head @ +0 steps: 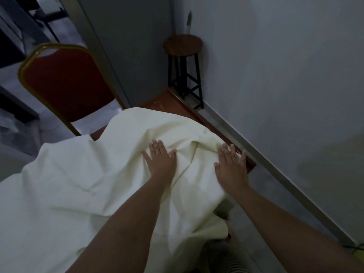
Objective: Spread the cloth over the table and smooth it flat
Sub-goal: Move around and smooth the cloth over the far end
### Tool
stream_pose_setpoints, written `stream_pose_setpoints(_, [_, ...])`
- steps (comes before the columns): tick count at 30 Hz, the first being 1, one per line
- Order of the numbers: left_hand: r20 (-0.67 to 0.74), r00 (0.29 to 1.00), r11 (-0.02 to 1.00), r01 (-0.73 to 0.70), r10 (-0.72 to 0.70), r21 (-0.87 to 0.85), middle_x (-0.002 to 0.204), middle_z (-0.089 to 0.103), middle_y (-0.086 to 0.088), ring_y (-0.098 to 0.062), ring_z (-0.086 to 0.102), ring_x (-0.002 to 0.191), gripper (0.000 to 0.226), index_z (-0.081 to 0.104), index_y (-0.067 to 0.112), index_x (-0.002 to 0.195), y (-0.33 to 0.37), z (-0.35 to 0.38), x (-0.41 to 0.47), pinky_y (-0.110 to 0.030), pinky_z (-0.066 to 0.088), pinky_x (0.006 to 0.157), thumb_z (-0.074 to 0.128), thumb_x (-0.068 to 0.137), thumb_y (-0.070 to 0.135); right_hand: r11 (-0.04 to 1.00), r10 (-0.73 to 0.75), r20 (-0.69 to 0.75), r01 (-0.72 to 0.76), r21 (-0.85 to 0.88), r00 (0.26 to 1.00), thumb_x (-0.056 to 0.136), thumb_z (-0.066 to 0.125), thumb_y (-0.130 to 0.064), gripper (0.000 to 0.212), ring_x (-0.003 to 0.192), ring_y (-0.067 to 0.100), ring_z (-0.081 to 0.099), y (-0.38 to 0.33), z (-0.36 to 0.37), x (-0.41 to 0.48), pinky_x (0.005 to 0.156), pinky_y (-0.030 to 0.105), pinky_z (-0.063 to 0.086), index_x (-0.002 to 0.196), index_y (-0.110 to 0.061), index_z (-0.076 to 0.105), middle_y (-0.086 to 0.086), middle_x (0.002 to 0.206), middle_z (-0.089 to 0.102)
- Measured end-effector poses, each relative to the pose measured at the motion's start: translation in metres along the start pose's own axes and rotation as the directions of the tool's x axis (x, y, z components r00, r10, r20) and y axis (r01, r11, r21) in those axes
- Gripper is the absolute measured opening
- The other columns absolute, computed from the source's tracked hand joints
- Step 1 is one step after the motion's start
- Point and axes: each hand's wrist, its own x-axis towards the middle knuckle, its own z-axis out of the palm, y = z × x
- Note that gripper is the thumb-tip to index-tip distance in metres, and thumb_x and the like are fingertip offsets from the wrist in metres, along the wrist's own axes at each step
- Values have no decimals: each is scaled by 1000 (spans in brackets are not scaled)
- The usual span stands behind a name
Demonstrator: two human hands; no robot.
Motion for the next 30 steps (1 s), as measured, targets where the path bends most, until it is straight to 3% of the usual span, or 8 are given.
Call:
stream_pose_setpoints(4, [13,1000,1000,-18,18,24,161,-10,-9,-21,-12,148,71,-5,10,153,12,-8,33,-48,-12,117,11,99,53,999,-44,-8,44,-17,999,97,26,-35,57,145,29,20,11,-9,37,111,57,1,148,-9,26,10,156,24])
stream_pose_setpoints(9, [17,997,997,-78,78,-19,161,-11,-7,-19,-13,147,70,-6,12,153,25,-14,74,-44,-12,118,9,98,54,992,-93,4,93,89,996,100,22,-29,56,147,26,11,25,-9,78,116,48,2,152,-12,10,7,159,12])
stream_pose_setpoints(12, [-51,996,987,-85,79,-134,161,-8,-5,-16,-10,148,66,-4,12,153,33,-18,88,-41,-9,119,7,100,49,950,-139,37,122,287,990,102,28,-22,52,144,22,22,32,-13,94,114,37,22,151,-12,14,5,158,19])
stream_pose_setpoints(15, [-220,973,984,27,-66,-175,161,-6,-10,-22,-10,148,64,-3,8,153,40,-25,100,-42,-8,120,15,101,40,925,-162,-21,160,344,986,100,35,-14,51,135,25,39,33,-27,96,104,37,37,150,-13,23,5,153,33])
stream_pose_setpoints(21, [-285,907,951,293,-310,-102,159,-12,-14,-29,-12,147,81,-7,5,151,38,-29,114,-47,-10,118,36,96,45,968,-116,-20,117,222,993,95,26,-3,58,145,22,16,41,-53,138,117,35,11,151,-10,11,6,159,15])
stream_pose_setpoints(25, [-271,866,907,395,-420,-144,160,-10,-14,-29,-10,147,88,-6,6,152,26,-27,112,-48,-11,117,35,93,58,988,55,-36,-49,145,998,93,30,-1,57,143,29,21,56,-51,165,117,43,11,149,-4,16,13,156,24])
stream_pose_setpoints(28, [-206,893,916,386,-400,-106,161,0,-13,-29,-5,148,77,6,8,153,23,-22,111,-49,-10,117,25,97,58,977,117,-55,-105,184,992,94,32,-4,58,145,32,13,50,-51,158,118,45,7,149,-3,14,15,157,19])
stream_pose_setpoints(30, [-190,906,925,358,-378,-129,160,11,-12,-29,1,148,60,19,13,152,22,-22,113,-50,-7,117,24,101,46,976,36,-83,-17,216,996,98,33,-15,57,146,33,10,38,-42,136,119,48,5,150,-4,13,15,158,15])
